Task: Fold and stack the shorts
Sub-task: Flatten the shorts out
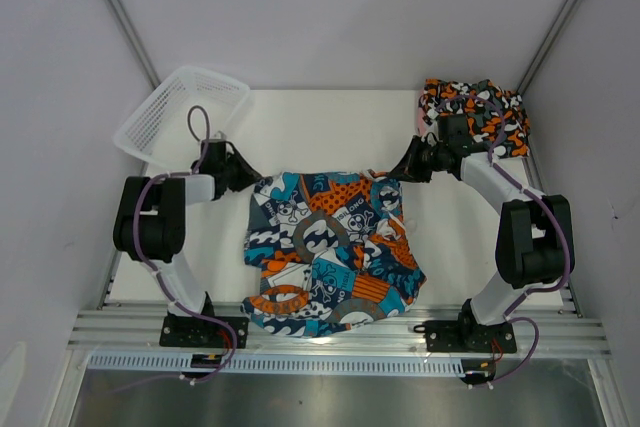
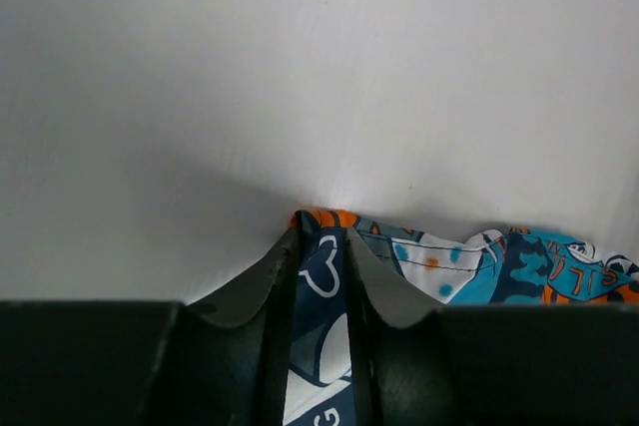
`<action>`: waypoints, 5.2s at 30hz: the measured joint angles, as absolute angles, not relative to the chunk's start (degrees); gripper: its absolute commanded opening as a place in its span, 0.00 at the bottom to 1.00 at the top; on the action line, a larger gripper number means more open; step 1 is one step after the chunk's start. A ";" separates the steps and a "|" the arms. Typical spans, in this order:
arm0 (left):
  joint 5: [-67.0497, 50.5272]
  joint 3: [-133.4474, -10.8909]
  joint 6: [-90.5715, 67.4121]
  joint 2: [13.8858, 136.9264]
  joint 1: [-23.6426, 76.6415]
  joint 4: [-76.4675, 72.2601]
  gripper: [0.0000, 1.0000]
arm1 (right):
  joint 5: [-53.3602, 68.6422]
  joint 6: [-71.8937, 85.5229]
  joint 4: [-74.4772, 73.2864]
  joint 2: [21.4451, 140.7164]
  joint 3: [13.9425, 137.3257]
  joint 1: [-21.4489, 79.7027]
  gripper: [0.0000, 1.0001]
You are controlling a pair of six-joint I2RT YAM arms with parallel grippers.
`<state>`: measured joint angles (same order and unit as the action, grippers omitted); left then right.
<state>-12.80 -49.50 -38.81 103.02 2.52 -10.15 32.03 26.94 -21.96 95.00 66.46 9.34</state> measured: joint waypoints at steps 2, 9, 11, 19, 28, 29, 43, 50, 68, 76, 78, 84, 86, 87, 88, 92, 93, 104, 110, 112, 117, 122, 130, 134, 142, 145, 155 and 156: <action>-12.25 -50.24 -38.30 103.02 2.79 -8.95 0.21 | 32.12 26.94 -21.96 95.00 66.46 9.34 0.00; -6.74 -56.14 -35.05 104.88 5.52 -0.99 0.00 | 32.42 26.94 -22.02 94.63 66.46 9.34 0.00; -4.47 -58.52 -34.17 105.82 6.79 1.65 0.00 | 32.40 26.94 -22.02 94.19 66.46 9.34 0.00; 0.30 -61.32 -32.38 106.32 8.97 5.21 0.00 | 32.49 26.92 -22.06 93.08 66.46 9.34 0.00; 0.45 -57.98 -32.56 79.64 8.86 8.71 0.00 | 38.59 28.95 -21.58 88.27 71.85 8.12 0.00; 0.21 -58.57 -32.60 76.05 8.86 8.93 0.00 | 39.29 29.19 -21.21 87.35 73.52 8.03 0.00; -3.90 -70.85 -32.45 33.58 8.86 18.85 0.00 | 47.94 34.59 -19.66 51.20 78.17 7.77 0.00; -5.98 -80.18 -32.42 23.24 8.86 21.63 0.00 | 48.97 38.81 -19.31 35.29 84.84 7.77 0.00; -6.66 -70.02 -30.46 58.26 8.86 8.60 0.00 | 40.29 46.50 -14.31 62.17 69.93 7.51 0.00; -5.28 -47.13 -31.33 58.28 8.88 3.88 0.00 | 39.18 46.65 -8.78 65.21 53.84 6.87 0.00; -3.79 -44.45 -31.53 56.60 8.88 1.48 0.00 | 39.05 46.48 -5.52 66.72 52.62 6.85 0.00; 0.93 -40.77 -32.05 59.88 8.88 -7.79 0.00 | 38.57 46.46 4.56 79.31 53.21 6.46 0.00; 2.28 -40.64 -32.05 63.51 8.88 -10.26 0.00 | 38.30 46.33 5.39 85.10 56.10 6.46 0.00; 2.83 -40.75 -32.05 65.80 8.88 -11.55 0.00 | 38.37 46.33 5.78 88.51 58.39 6.42 0.00; 3.29 -41.56 -32.03 68.55 8.88 -12.23 0.00 | 38.54 46.37 6.61 92.36 61.56 6.33 0.00; 4.82 -48.31 -31.92 81.38 8.86 -14.39 0.00 | 39.46 47.29 10.46 106.56 75.81 5.80 0.06; 5.10 -50.24 -31.90 83.79 8.86 -14.26 0.00 | 40.10 48.10 11.16 110.74 80.62 5.54 0.17; 10.92 -66.32 -30.76 92.07 9.65 -3.09 0.99 | 38.96 46.09 9.91 127.35 100.20 2.22 0.99; 13.34 -61.32 -28.56 77.84 16.34 3.36 0.99 | 34.79 38.13 -0.08 113.78 87.50 -1.74 0.95; 14.41 -60.03 -27.07 72.66 23.03 4.01 0.99 | 32.62 36.58 -2.57 106.43 80.40 -3.66 0.84; 14.98 -57.41 -24.05 66.06 39.31 5.13 0.99 | 25.15 32.99 -8.08 92.33 68.05 -7.22 0.55; 18.44 -53.93 -22.59 65.23 49.28 9.72 0.99 | 19.92 29.95 -12.12 90.89 64.90 -7.14 0.55; 20.86 -50.02 -22.96 65.21 59.51 14.35 0.99 | 17.10 28.77 -13.85 96.73 62.78 -7.03 0.57; 20.95 -49.17 -23.53 65.30 63.18 14.41 0.99 | 16.99 28.84 -13.15 100.36 62.78 -6.96 0.54; 21.34 -48.73 -24.69 65.41 66.28 15.66 0.99 | 17.19 29.56 -11.66 107.15 64.16 -5.87 0.50; 21.69 -48.69 -25.28 65.41 67.29 16.10 0.99 | 17.10 30.04 -10.61 108.38 65.36 -5.34 0.50; 22.85 -48.42 -25.58 65.60 68.31 17.39 0.99 | 17.30 31.59 -7.73 109.27 65.82 -5.52 0.50; 23.05 -48.42 -25.58 65.63 68.36 17.43 0.99 | 17.32 31.81 -7.57 109.40 65.89 -5.56 0.50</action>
